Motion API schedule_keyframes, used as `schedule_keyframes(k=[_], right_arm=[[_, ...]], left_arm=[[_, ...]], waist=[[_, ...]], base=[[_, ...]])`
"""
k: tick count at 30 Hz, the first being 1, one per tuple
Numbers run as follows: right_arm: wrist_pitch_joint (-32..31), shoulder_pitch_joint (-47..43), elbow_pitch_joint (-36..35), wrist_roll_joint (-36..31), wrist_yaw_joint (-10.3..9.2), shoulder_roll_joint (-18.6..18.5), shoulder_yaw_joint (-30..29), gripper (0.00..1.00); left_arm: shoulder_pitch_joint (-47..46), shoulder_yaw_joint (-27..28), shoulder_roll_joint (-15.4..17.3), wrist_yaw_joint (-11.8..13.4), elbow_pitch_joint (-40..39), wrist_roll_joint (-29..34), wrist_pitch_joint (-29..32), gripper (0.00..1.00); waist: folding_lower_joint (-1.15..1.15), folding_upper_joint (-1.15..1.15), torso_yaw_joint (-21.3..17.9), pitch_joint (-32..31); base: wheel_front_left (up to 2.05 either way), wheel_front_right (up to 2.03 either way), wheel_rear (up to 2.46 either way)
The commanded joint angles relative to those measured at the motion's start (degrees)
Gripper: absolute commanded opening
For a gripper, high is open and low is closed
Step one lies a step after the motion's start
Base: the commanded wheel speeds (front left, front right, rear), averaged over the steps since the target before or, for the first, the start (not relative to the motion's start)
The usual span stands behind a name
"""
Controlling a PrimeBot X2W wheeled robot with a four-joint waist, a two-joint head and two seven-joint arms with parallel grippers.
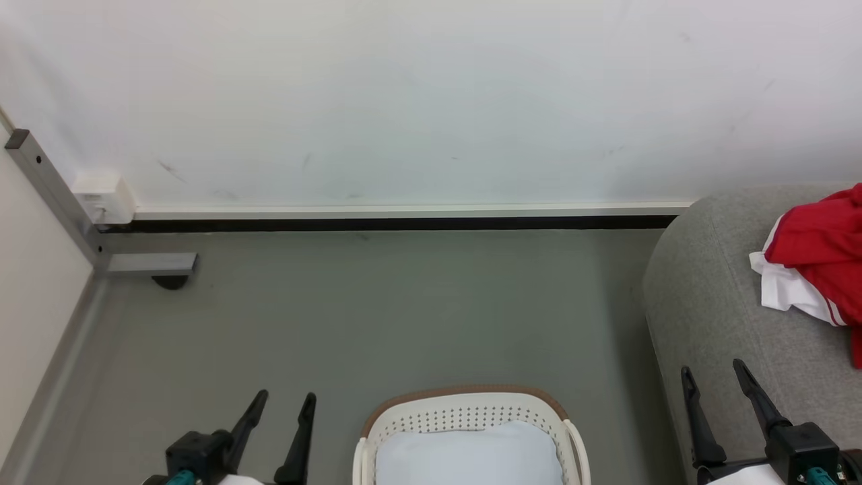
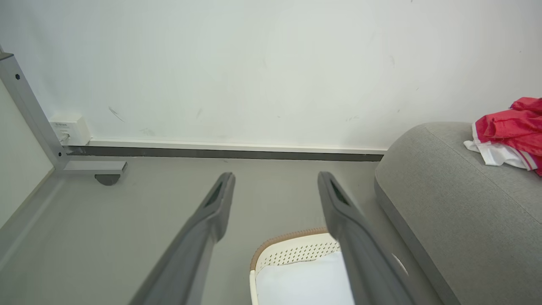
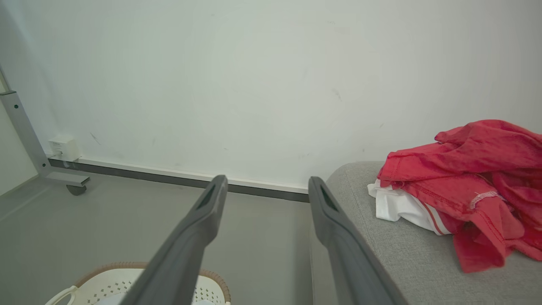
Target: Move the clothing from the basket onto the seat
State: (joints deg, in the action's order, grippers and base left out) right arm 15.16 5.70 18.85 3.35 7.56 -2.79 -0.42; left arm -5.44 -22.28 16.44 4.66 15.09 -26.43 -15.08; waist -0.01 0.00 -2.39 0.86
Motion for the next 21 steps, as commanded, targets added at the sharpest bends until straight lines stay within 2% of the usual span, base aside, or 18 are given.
schedule_keyframes(k=[1,8,21], right_arm=[[-0.03,-0.80,0.36,0.50,-0.15,-0.21,-0.08,1.00],[-0.03,-0.88,0.91,0.67,-0.15,-0.21,-0.19,1.00],[-0.03,-0.51,3.31,1.26,-0.15,-0.21,0.47,1.00]], left_arm=[[0.61,0.97,-0.42,-0.47,0.47,0.71,-0.11,1.00],[1.14,4.89,-2.82,-2.96,2.19,3.87,-0.12,1.00],[2.39,11.45,-6.10,-5.58,3.71,8.16,-0.11,1.00]], waist=[[0.01,0.00,-0.27,-0.08],[0.01,0.00,-0.82,-0.57],[0.01,0.00,-0.78,-1.45]], base=[[0.00,0.00,0.00],[0.00,0.00,0.00],[0.00,0.00,0.00]])
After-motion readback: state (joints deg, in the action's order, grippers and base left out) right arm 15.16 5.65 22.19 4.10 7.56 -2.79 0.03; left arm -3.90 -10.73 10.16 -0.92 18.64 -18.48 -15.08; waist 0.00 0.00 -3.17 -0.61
